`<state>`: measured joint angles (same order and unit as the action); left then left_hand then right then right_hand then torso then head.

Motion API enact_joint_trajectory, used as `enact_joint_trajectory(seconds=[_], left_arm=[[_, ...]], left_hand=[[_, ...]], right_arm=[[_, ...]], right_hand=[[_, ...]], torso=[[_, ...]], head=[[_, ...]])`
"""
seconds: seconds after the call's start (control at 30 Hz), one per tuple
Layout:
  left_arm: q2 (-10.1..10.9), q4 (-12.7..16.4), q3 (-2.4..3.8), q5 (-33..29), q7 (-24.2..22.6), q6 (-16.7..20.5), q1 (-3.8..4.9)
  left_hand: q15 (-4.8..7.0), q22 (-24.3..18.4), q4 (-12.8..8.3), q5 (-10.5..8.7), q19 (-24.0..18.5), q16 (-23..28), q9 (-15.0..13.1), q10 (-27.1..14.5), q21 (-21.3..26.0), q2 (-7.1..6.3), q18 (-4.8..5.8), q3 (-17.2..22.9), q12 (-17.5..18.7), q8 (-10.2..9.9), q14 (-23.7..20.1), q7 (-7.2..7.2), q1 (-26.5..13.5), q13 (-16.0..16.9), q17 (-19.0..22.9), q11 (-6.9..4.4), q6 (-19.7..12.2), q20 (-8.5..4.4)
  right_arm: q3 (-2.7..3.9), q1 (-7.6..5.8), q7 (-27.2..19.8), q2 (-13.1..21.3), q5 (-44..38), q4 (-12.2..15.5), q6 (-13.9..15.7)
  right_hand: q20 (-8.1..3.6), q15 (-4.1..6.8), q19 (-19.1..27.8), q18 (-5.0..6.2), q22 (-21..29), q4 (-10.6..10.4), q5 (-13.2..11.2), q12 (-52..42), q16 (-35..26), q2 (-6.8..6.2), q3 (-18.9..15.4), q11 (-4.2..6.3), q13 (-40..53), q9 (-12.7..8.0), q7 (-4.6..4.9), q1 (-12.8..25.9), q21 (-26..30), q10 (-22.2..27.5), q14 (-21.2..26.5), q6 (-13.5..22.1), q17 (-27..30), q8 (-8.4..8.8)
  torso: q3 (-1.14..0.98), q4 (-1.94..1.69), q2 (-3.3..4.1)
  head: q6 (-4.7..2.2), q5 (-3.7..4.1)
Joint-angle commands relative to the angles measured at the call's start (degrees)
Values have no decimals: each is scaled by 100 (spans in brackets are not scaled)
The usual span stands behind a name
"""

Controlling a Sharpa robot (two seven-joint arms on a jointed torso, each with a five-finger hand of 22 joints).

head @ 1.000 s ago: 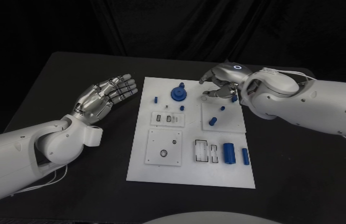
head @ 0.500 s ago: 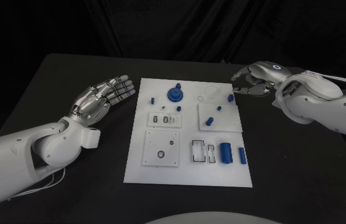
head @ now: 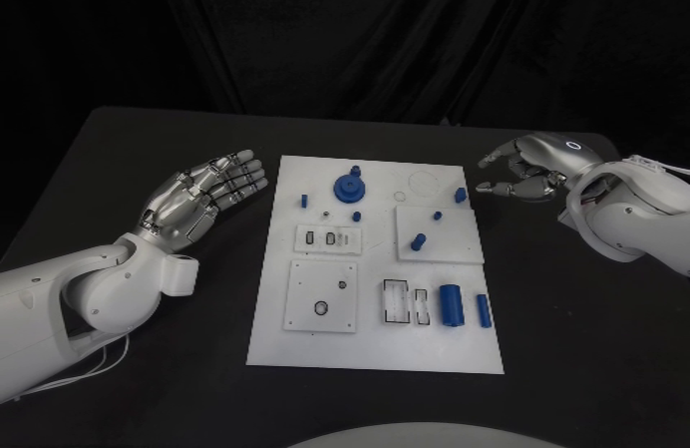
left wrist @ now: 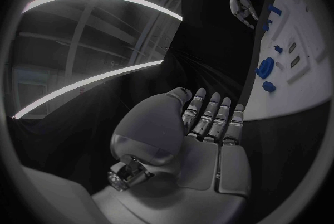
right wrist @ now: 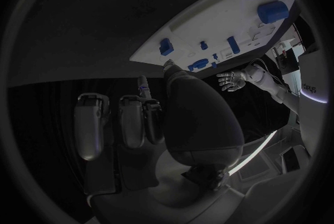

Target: Assemble the parts on the task board

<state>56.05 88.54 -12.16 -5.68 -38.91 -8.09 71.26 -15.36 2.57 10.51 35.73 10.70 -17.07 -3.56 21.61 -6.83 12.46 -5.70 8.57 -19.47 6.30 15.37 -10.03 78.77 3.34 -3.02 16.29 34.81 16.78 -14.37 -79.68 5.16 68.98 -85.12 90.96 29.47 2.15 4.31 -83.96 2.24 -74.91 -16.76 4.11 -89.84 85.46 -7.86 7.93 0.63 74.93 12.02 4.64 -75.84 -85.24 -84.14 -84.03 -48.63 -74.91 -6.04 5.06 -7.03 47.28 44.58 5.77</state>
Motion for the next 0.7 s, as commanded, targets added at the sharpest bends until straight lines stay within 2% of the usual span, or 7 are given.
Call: enact_joint_trajectory(seconds=[0.03,0.27,0.37,0.43,0.47,0.6,0.7], left_arm=[[-5,4,4,-20,-1244,-77,-9],[-12,-26,4,-20,-1240,-86,-12],[-20,-32,4,-20,-1238,-98,-14],[-22,-32,4,-20,-1237,-103,-16],[-21,-33,4,-20,-1237,-105,-17],[-14,-33,4,-20,-1234,-106,-19],[-9,-36,4,-20,-1233,-108,-20]], left_hand=[[-51,-1,0,10,41,-26,-7,-10,-24,-38,87,30,-4,18,-2,-58,0,6,-7,37,0,-2],[-51,-1,0,10,41,-26,-7,-10,-24,-38,87,30,-4,18,-2,-58,0,6,-7,37,0,-2],[-53,-2,0,13,39,-27,-7,-15,-22,-40,90,44,0,19,-4,-62,-3,6,-7,37,3,-2],[-53,-2,0,13,39,-27,-7,-15,-22,-40,90,44,0,19,-4,-62,-3,6,-7,37,3,-2],[-53,-2,0,13,39,-27,-7,-15,-22,-40,90,44,0,19,-4,-62,-3,6,-7,37,3,-2],[-53,-2,0,13,39,-27,-7,-15,-22,-40,90,44,0,19,-4,-62,-3,6,-7,37,3,-2],[-55,-3,1,15,38,-28,-6,-21,-22,-40,92,55,4,18,-7,-65,-6,5,-6,37,-5,-2]], right_arm=[[2,29,-77,25,147,29,157],[2,78,-126,-36,170,13,79],[2,119,-136,-72,173,7,39],[2,143,-144,-95,174,0,26],[2,160,-149,-112,175,-8,16],[2,210,-162,-157,176,-29,-18],[2,249,-182,-193,176,-47,-23]], right_hand=[[-24,19,-247,-49,-1078,-2,-61,-16,-40,-26,-40,24,1507,-12,2,62,36,-586,-442,-39,-730,12],[-23,18,-246,-49,-1077,9,-65,-16,-40,-41,-44,24,1507,-17,2,44,38,-586,-442,-39,-729,15],[-23,12,-243,-46,-1076,24,210,-16,-52,-28,15,23,1507,-50,9,-221,50,-586,-439,-50,-708,30],[-22,15,-244,-47,-1078,30,234,-16,-52,-25,20,21,1507,-53,8,-246,49,-586,-439,-52,-708,32],[-21,16,-242,-46,-1077,59,384,-16,-60,-27,45,20,1507,-67,9,-393,56,-586,-437,-64,-695,36],[-20,15,-239,-44,-1075,62,414,-16,-60,-31,46,20,1507,-73,11,-432,61,-586,-437,-67,-693,38],[-20,15,-238,-44,-1074,66,420,-16,-65,-39,45,19,1507,-77,12,-459,63,-586,-435,-66,-685,41]], torso=[[5,1,3],[6,9,-4],[10,5,-5],[11,4,-7],[10,8,-7],[5,27,-4],[5,14,-4]], head=[[9,-3],[21,10],[23,11],[31,11],[45,11],[54,-3],[64,1]])
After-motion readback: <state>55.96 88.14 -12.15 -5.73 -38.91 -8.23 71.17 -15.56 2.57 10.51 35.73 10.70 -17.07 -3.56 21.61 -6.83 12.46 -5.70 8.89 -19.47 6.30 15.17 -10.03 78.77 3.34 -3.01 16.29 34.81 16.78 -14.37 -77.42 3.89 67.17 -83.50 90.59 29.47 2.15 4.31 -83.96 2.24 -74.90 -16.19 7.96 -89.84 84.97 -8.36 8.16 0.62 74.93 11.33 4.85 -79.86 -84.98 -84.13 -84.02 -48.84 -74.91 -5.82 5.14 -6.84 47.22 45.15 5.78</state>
